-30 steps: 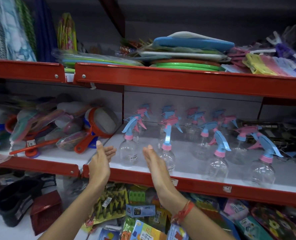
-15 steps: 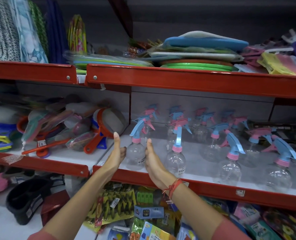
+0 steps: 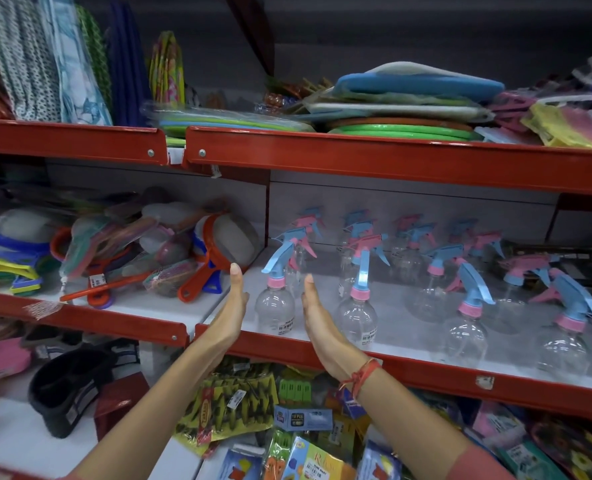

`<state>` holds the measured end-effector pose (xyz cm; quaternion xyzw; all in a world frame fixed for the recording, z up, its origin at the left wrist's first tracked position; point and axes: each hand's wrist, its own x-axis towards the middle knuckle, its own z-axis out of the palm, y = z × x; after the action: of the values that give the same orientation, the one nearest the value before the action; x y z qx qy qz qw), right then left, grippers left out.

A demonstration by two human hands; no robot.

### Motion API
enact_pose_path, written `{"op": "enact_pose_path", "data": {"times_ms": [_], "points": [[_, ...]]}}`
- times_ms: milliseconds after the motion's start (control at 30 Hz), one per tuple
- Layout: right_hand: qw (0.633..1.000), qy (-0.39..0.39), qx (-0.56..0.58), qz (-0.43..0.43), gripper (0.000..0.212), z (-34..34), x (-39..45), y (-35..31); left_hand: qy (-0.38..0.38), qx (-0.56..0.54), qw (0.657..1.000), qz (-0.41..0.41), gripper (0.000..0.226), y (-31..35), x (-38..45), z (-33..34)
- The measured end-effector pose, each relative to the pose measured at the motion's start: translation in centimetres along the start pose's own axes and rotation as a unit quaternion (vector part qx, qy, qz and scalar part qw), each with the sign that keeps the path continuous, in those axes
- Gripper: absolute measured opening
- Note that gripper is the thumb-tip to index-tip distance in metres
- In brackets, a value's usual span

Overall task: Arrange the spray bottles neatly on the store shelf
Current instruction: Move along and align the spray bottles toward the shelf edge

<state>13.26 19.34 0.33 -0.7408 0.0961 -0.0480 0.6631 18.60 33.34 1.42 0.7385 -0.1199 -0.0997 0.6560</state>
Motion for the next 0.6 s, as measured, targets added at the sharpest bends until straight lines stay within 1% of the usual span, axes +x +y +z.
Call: {"op": "enact_pose_path", "data": {"times_ms": [100,167,200,267,300,333,367,400,467,533,600], "points": [[1.0,0.018,0.013,0.008,0.086,-0.1,1.4,-0.3,0.03,-0.045,0.998,0.013,0.101,-0.1,-1.3,0.3],[0.999,0.024,0.021,0.022,0.09,0.4,2.4,-0.4,0.013,-0.065,0.998,-0.006,0.103,-0.3,-1.7,0.6],[0.999,0.022,0.025,0.027,0.092,0.6,2.8,-0.4,0.002,-0.052,0.999,-0.009,0.104,-0.4,-1.8,0.6],[0.999,0.016,0.036,0.029,0.093,0.8,2.9,-0.3,0.004,-0.033,0.999,-0.023,0.078,0.0,-2.1,0.8],[0.999,0.01,0.039,0.029,0.093,0.8,2.8,-0.2,-0.001,-0.041,0.999,-0.027,0.074,-0.1,-1.8,0.8],[0.999,0.002,0.04,0.029,0.095,0.9,2.7,0.0,-0.004,-0.043,0.999,-0.026,0.083,-0.2,-1.5,0.8],[0.999,-0.001,0.037,0.029,0.097,0.9,2.4,0.1,-0.002,-0.025,1.0,-0.017,0.097,-0.7,-0.6,0.7],[0.999,-0.004,0.038,0.029,0.099,1.0,2.2,0.2,-0.01,-0.017,1.0,-0.017,0.104,-0.7,-0.3,0.6],[0.999,-0.012,0.039,0.026,0.098,1.0,1.7,0.2,-0.018,-0.015,0.999,-0.023,0.107,-0.1,-0.6,0.5],[0.999,-0.024,0.032,0.017,0.095,0.8,1.3,0.4,-0.011,-0.014,0.999,-0.038,0.108,0.5,-0.6,0.2],[0.999,-0.03,0.021,0.009,0.092,0.8,1.0,0.5,-0.017,-0.035,0.998,-0.044,0.107,0.6,-0.3,-0.1]]}}
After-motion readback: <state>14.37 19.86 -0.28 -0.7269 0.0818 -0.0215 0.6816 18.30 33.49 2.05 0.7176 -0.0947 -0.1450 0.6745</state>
